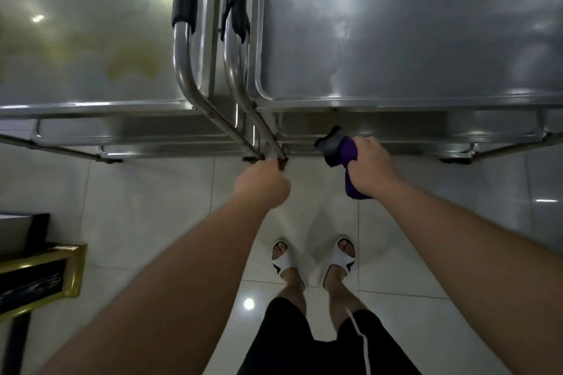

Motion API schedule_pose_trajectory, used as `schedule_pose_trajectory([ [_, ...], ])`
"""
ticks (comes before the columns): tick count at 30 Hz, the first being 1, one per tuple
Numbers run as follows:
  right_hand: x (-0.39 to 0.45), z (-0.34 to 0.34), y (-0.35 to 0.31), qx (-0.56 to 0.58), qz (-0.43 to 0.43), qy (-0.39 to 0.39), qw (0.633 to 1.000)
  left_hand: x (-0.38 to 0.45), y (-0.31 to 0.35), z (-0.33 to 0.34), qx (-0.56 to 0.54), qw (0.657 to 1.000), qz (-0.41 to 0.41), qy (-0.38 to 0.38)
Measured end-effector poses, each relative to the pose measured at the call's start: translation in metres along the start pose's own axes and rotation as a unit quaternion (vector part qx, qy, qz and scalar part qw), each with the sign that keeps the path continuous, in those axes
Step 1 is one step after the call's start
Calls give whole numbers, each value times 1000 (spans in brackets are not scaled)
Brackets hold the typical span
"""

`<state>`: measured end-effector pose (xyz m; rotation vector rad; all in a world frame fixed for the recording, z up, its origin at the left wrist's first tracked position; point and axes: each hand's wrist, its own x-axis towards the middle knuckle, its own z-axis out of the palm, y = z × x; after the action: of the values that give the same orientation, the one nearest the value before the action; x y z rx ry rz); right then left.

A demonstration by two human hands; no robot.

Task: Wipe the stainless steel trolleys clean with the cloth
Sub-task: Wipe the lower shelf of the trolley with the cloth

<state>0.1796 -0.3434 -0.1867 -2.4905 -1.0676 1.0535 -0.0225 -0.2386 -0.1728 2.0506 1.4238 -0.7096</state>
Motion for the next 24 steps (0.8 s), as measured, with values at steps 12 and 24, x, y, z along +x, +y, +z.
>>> schedule_pose_trajectory([
  [12, 137, 88, 21, 98, -29, 51, 993, 165, -44, 48, -199, 974, -77, 83],
  [24, 266, 157, 16, 126, -247, 278, 920, 279, -45, 94, -563, 756, 159, 294],
])
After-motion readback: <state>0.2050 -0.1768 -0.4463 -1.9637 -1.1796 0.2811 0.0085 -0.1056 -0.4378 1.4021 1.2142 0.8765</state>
